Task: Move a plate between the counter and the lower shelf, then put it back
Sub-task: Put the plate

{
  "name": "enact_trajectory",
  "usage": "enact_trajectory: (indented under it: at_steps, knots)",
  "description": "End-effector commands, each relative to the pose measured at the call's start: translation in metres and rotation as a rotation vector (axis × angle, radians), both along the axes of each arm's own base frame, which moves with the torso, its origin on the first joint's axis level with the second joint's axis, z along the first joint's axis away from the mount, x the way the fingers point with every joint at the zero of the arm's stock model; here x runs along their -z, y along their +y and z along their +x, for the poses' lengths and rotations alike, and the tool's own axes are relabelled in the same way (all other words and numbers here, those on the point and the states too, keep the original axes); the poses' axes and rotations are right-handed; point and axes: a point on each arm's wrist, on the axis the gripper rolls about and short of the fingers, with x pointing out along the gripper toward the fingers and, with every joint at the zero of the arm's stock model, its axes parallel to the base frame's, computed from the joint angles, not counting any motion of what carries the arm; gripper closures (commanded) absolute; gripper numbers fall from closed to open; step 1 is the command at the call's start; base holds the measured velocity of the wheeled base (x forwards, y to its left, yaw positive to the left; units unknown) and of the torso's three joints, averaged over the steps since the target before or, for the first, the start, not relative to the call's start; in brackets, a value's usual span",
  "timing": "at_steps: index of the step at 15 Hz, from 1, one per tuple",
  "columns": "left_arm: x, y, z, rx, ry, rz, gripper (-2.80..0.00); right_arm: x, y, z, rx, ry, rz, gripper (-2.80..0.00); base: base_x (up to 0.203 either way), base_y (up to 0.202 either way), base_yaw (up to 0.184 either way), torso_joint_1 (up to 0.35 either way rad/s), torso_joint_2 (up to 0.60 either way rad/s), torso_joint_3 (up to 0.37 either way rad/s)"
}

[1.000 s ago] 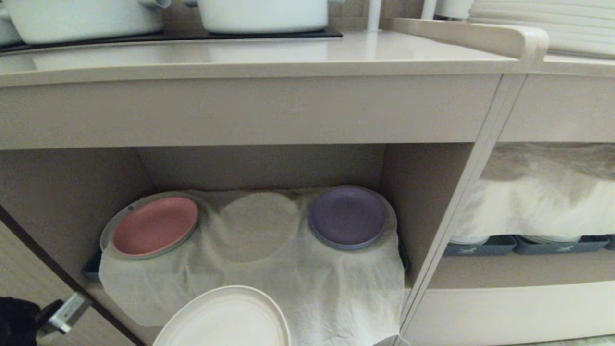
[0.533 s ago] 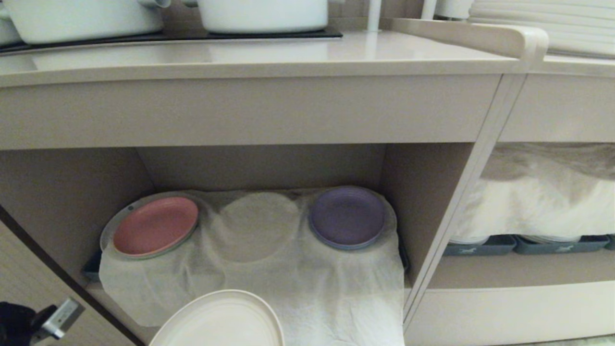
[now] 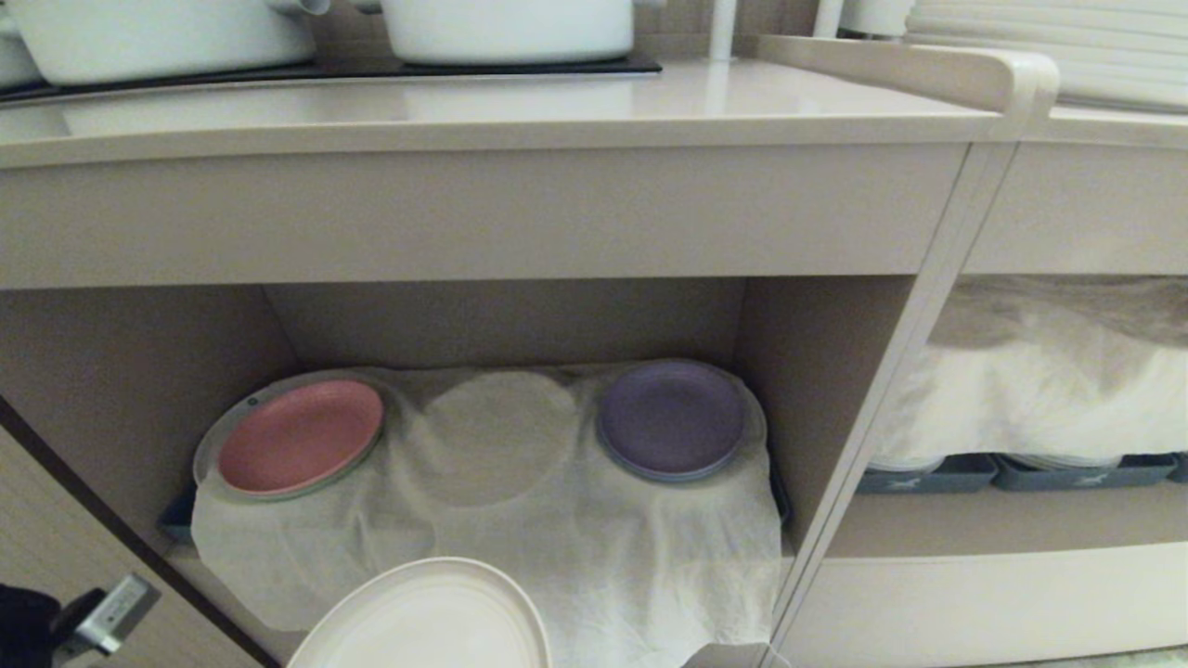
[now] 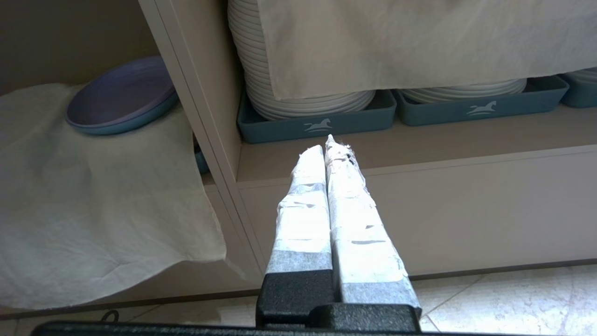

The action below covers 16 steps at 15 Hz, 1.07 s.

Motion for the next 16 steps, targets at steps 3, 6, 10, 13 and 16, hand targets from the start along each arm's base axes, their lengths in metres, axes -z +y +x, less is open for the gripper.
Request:
enact_trajectory:
  at_steps: [3,6,10,13,16]
  knots:
    - [-0.0011,0.0000,-0.0005,0.000,-0.008,-0.004,0.00,0.0000,0.0000,0.0000,0.000,0.000,0.001,0.00,0.000,0.000,0.000,0.000,0.00,0.000]
    - [-0.0010,0.0004,-0.0023,0.005,-0.014,-0.002,0.00,0.0000,0.0000,0.0000,0.000,0.000,0.001,0.00,0.000,0.000,0.000,0.000,0.00,0.000]
    - [-0.0006,0.0003,-0.0025,0.007,-0.013,-0.001,0.00,0.0000,0.0000,0.0000,0.000,0.000,0.001,0.00,0.000,0.000,0.000,0.000,0.00,0.000]
    - [-0.0002,0.0003,-0.0025,0.008,-0.010,-0.002,0.00,0.0000,0.0000,0.0000,0.000,0.000,0.001,0.00,0.000,0.000,0.000,0.000,0.00,0.000]
    - [0.0002,-0.0001,-0.0019,0.015,-0.003,-0.010,0.00,0.0000,0.0000,0.0000,0.000,0.000,0.001,0.00,0.000,0.000,0.000,0.000,0.00,0.000]
